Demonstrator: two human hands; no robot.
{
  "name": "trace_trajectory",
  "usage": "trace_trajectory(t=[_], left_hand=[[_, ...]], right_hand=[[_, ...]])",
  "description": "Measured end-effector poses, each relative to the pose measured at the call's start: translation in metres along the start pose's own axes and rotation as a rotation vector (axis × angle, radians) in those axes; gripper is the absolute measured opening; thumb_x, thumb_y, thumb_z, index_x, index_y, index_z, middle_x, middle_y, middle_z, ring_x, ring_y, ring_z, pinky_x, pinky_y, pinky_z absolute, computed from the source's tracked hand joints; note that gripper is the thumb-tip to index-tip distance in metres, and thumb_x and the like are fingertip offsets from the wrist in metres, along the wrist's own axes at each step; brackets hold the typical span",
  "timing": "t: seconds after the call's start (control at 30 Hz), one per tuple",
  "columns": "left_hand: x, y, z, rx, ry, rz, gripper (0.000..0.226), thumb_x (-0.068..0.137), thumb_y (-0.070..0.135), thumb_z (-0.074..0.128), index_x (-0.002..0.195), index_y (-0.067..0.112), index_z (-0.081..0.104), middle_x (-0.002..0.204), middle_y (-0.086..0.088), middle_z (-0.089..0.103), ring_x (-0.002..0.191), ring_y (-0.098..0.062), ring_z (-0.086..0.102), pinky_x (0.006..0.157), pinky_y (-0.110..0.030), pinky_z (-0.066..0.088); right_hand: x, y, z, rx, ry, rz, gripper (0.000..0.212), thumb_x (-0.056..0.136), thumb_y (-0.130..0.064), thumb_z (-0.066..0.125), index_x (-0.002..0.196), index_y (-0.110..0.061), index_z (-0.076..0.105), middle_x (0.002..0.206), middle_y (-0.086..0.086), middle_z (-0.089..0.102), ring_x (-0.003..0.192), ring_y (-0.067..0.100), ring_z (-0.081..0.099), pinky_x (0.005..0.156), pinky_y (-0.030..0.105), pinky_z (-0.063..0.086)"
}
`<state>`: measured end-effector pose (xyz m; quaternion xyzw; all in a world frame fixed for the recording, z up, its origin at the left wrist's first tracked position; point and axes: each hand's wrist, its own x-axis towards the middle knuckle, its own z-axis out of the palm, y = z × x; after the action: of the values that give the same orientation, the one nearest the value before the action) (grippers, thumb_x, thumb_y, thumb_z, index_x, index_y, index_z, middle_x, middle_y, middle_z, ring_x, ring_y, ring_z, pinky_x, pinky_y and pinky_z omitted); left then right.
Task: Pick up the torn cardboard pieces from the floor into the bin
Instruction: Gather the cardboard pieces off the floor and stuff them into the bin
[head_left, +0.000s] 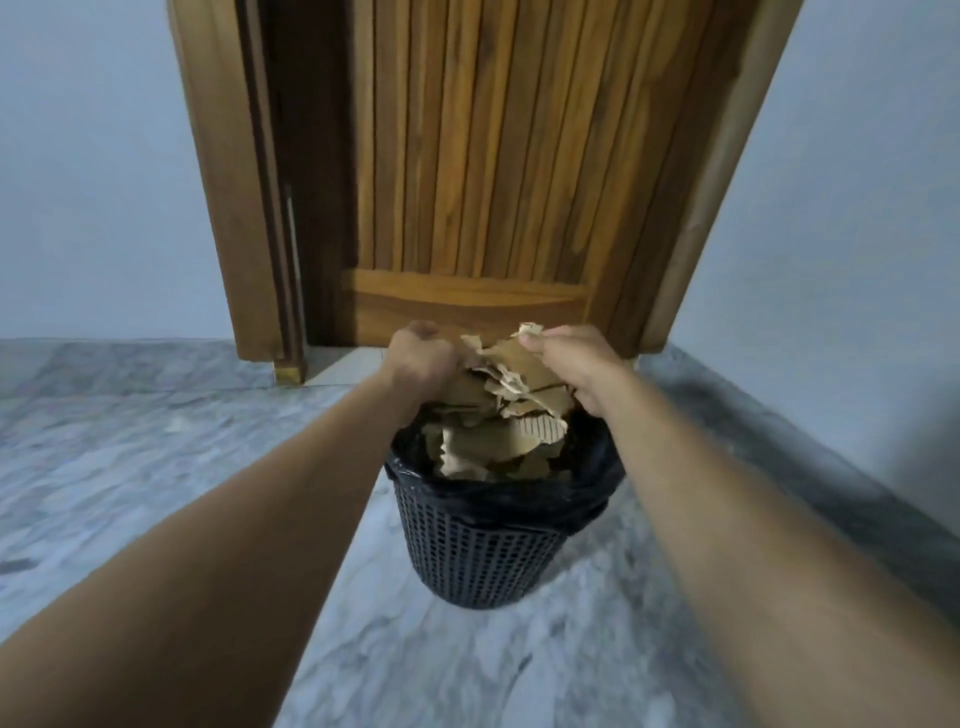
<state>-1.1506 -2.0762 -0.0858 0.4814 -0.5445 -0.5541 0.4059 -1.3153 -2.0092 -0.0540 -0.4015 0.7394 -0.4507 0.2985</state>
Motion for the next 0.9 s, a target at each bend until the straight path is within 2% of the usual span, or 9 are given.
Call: trace_trajectory(t=[0.13,0.23,0.37,0.43,0.53,0.6,0.7,0.8,0.9], left_hand=[[-0.008,-0.026,-0.014,0.549,0.149,0.205,0.054,0.094,0.014,0.059,0.146,0.018,0.046,0.117,-0.008,0.06,0.1,-0.03,0.062,0.08,-0.034,0.05],[-0.011,-0.053,-0.025,0.743,0.178,0.19,0.063,0.091,0.01,0.054,0.152,0.014,0.039,0.14,-0.018,0.054,0.123,-0.039,0.054,0.096,-0.043,0.05],[-0.012,-0.08,-0.031,0.319,0.05,-0.045,0.081,0.088,0.001,0.04,0.16,0.029,0.014,0.141,-0.008,0.049,0.113,-0.041,0.058,0.075,-0.048,0.061],[-0.011,-0.082,-0.036,0.191,0.057,-0.059,0.077,0.087,-0.003,0.035,0.156,0.029,0.023,0.138,-0.012,0.052,0.106,-0.046,0.062,0.073,-0.062,0.06],[-0.013,-0.08,-0.049,0.099,0.069,-0.051,0.058,0.085,-0.011,0.031,0.128,0.025,0.046,0.117,-0.019,0.062,0.09,-0.049,0.068,0.065,-0.068,0.057],[-0.014,-0.079,-0.065,0.04,0.101,-0.079,0.063,0.083,-0.014,0.03,0.131,0.022,0.049,0.11,-0.019,0.065,0.08,-0.046,0.069,0.057,-0.057,0.06],[-0.018,-0.076,-0.101,0.013,0.183,-0.08,0.056,0.085,-0.015,0.031,0.127,0.017,0.052,0.095,-0.016,0.065,0.064,-0.035,0.066,0.044,-0.035,0.055],[-0.016,-0.072,-0.153,0.023,0.26,-0.079,0.05,0.085,-0.013,0.032,0.123,0.013,0.052,0.098,-0.019,0.064,0.072,-0.037,0.066,0.048,-0.035,0.056],[-0.012,-0.069,-0.215,0.06,0.361,-0.074,0.052,0.08,-0.011,0.031,0.122,0.011,0.052,0.103,-0.02,0.063,0.076,-0.039,0.066,0.05,-0.038,0.056]], right_hand=[[0.015,0.04,-0.031,-0.182,0.113,-0.067,0.032,0.096,-0.035,0.068,0.122,-0.017,0.066,0.129,0.002,0.065,0.113,0.022,0.062,0.102,0.039,0.05],[0.01,0.084,-0.043,-0.401,0.166,-0.152,0.047,0.099,-0.033,0.065,0.142,-0.017,0.057,0.147,0.005,0.054,0.131,0.026,0.054,0.103,0.032,0.041],[0.01,0.127,-0.036,-0.076,-0.011,0.067,0.068,0.102,-0.023,0.054,0.161,-0.034,0.02,0.162,0.0,0.035,0.142,0.031,0.042,0.114,0.049,0.039],[0.014,0.126,-0.031,0.053,-0.036,0.114,0.075,0.1,-0.015,0.048,0.161,-0.036,0.011,0.161,0.001,0.036,0.137,0.033,0.047,0.104,0.054,0.048],[0.02,0.113,-0.017,0.158,-0.043,0.159,0.056,0.098,-0.004,0.043,0.148,-0.025,0.026,0.128,0.011,0.058,0.109,0.032,0.063,0.083,0.051,0.059],[0.026,0.103,-0.001,0.19,-0.065,0.186,0.06,0.088,-0.007,0.051,0.143,-0.015,0.029,0.122,0.017,0.06,0.109,0.035,0.063,0.09,0.057,0.057],[0.047,0.096,0.037,0.259,-0.114,0.172,0.06,0.078,-0.008,0.054,0.137,-0.011,0.042,0.117,0.022,0.066,0.103,0.038,0.068,0.082,0.061,0.059],[0.05,0.072,0.092,0.304,-0.141,0.147,0.052,0.086,-0.003,0.048,0.138,-0.009,0.043,0.117,0.021,0.068,0.105,0.038,0.068,0.083,0.062,0.057],[0.044,0.039,0.155,0.354,-0.163,0.112,0.041,0.091,0.003,0.048,0.13,-0.009,0.048,0.114,0.019,0.066,0.103,0.035,0.067,0.08,0.051,0.06]])
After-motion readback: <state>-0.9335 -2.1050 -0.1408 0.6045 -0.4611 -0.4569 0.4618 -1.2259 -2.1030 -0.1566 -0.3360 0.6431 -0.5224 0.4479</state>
